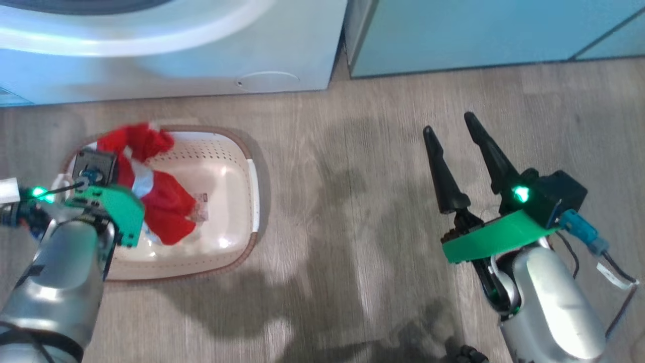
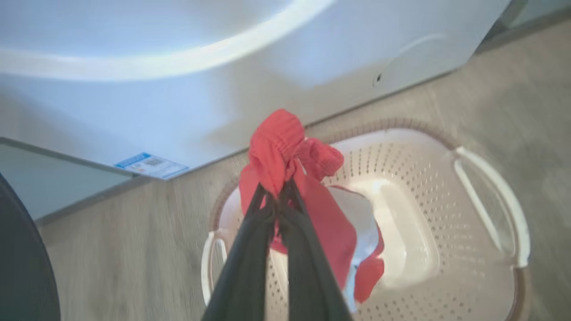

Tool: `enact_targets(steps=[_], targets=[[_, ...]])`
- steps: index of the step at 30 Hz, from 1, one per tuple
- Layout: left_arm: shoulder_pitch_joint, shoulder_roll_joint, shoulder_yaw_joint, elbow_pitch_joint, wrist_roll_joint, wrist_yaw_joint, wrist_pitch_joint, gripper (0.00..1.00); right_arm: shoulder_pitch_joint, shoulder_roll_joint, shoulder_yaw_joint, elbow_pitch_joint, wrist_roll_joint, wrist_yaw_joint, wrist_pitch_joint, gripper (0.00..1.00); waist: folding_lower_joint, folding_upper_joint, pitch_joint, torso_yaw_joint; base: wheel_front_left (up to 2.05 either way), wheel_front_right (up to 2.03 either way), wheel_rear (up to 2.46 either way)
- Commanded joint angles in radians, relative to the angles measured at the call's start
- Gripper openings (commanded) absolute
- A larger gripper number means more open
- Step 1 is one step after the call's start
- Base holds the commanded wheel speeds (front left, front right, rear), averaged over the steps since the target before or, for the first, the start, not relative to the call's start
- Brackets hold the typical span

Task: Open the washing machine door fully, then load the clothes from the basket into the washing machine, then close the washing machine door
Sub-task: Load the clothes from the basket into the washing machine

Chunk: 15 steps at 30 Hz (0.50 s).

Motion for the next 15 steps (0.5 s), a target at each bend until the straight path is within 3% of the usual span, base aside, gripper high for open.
enact_targets(steps=[1, 8, 15], targets=[[0.025, 0.06, 0.044, -0.127, 0.0, 0.032, -0.013, 0.0, 0.023, 0.0, 0.016, -0.023, 0.001, 0.0, -0.006, 1.0, 0.0, -0.0001, -0.029, 0.02, 0.0, 0.0, 0.0], [0.138, 0.086, 0.109, -0.469, 0.015, 0.08, -0.014, 0.0, 0.032, 0.0, 0.014, -0.014, 0.0, 0.0, -0.006, 1.0, 0.0, -0.0001, -0.072, 0.035, 0.0, 0.0, 0.0], [0.222, 0.068, 0.19, -0.775, 0.036, 0.077, -0.014, 0.0, 0.043, 0.0, 0.006, -0.002, -0.009, 0.0, -0.006, 1.0, 0.0, -0.0001, -0.12, 0.045, 0.0, 0.0, 0.0]])
